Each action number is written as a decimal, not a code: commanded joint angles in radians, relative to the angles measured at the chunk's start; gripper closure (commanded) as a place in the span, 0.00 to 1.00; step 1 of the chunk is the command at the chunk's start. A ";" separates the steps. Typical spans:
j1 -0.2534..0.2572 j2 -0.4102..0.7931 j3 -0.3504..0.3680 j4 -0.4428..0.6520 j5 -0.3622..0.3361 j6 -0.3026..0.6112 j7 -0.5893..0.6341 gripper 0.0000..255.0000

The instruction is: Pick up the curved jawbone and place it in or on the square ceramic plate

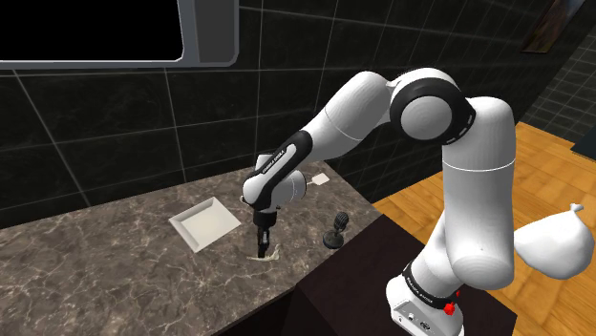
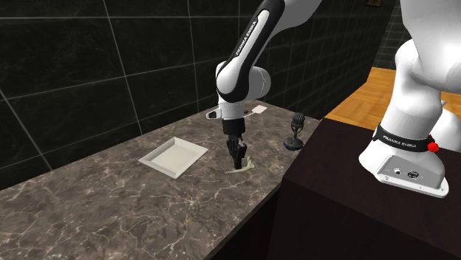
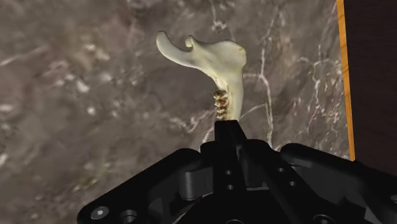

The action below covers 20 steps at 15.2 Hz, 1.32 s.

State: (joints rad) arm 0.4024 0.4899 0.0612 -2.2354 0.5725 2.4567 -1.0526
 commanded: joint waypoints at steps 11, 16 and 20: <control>0.243 -0.155 -0.094 -0.308 -0.172 0.456 0.227 0.00; 0.219 -0.094 -0.062 -0.288 -0.142 0.498 0.202 0.00; 0.219 -0.094 -0.062 -0.287 -0.142 0.498 0.202 0.00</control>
State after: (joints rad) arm 0.6219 0.3958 -0.0007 -2.5228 0.4297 2.9541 -0.8506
